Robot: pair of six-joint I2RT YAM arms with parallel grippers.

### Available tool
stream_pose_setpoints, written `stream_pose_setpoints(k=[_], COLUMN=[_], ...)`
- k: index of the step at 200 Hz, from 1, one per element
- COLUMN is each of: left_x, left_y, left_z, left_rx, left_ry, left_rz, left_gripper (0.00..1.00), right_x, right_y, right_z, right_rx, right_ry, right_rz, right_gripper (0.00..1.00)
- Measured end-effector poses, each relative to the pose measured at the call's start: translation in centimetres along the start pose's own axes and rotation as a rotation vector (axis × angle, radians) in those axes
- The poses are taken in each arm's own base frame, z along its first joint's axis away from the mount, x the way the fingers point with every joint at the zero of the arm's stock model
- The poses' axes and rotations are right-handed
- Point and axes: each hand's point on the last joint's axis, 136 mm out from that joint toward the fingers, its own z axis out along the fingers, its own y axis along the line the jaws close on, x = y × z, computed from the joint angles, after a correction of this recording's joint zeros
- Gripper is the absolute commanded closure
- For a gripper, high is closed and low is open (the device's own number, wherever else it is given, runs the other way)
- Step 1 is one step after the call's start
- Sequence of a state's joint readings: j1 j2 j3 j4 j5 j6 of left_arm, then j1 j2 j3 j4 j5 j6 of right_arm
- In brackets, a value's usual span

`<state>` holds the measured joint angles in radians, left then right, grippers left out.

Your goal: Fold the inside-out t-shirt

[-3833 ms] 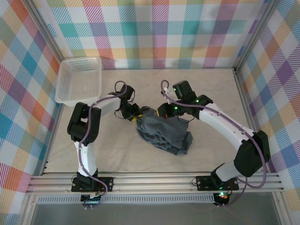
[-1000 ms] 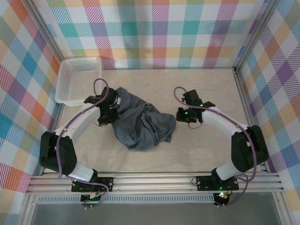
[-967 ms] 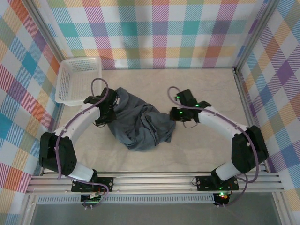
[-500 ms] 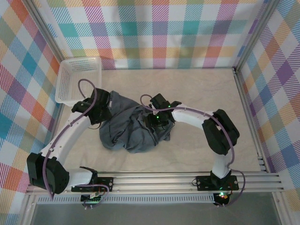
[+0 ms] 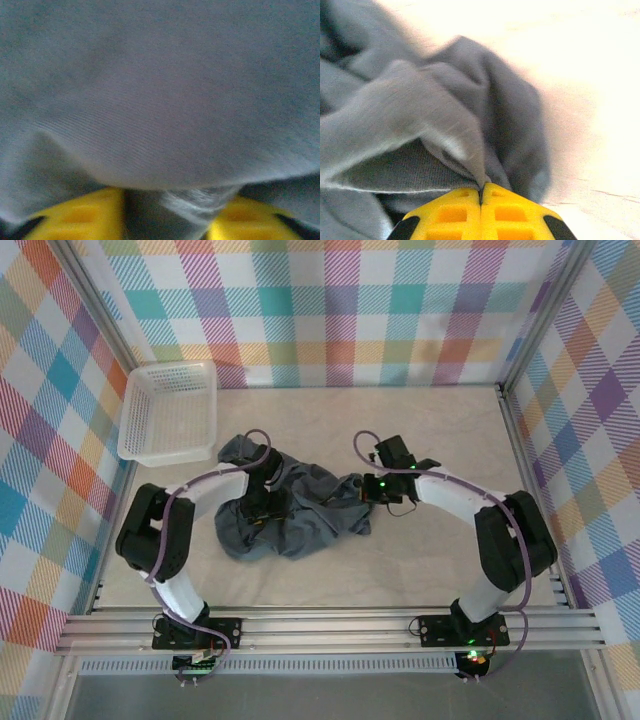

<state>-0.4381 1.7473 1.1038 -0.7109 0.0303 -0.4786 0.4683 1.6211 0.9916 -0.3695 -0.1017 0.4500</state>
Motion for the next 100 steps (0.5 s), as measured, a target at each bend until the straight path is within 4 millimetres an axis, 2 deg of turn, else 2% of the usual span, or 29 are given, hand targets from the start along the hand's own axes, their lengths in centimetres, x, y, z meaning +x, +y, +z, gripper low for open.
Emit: stream_pose_setpoints(k=[14, 20, 31, 43, 52, 66, 74, 84, 100], left_x=[-0.7, -0.9, -1.3, -1.4, -1.4, -1.0, -0.6, -0.2, 0.6], left_y=[0.1, 0.1, -0.2, -0.6, -1.0, -1.5, -1.6, -1.4, -0.9], left_z=[0.0, -0.2, -0.6, -1.2, -1.7, -2.7, -3.1, -3.3, -2.9], left_rx=[-0.021, -0.021, -0.009, 0.021, 0.053, 0.104, 0.120, 0.129, 0.124], left_ry=[-0.022, -0.030, -0.048, -0.061, -0.078, -0.099, -0.106, -0.114, -0.106], left_rz=[0.000, 0.001, -0.002, -0.001, 0.002, 0.010, 0.014, 0.016, 0.015], left_gripper=[1.00, 1.00, 1.00, 1.00, 1.00, 1.00, 1.00, 1.00, 1.00], right_x=[0.7, 1.2, 2.2, 2.5, 2.2, 1.1, 0.5, -0.2, -1.2], right_y=[-2.8, -3.9, -5.5, -6.4, -6.0, -3.9, -1.9, 1.3, 7.6], right_z=[0.0, -0.1, -0.7, -1.7, -2.5, -3.7, -4.2, -4.6, -4.6], right_rx=[0.058, 0.081, 0.120, 0.145, 0.133, 0.068, 0.016, -0.047, -0.155], right_ry=[0.006, 0.007, 0.002, -0.021, -0.044, -0.090, -0.105, -0.113, -0.124], right_rz=[0.064, 0.089, 0.127, 0.148, 0.138, 0.085, 0.031, -0.064, -0.226], right_gripper=[1.00, 0.94, 0.73, 0.65, 0.61, 0.56, 0.52, 0.47, 0.40])
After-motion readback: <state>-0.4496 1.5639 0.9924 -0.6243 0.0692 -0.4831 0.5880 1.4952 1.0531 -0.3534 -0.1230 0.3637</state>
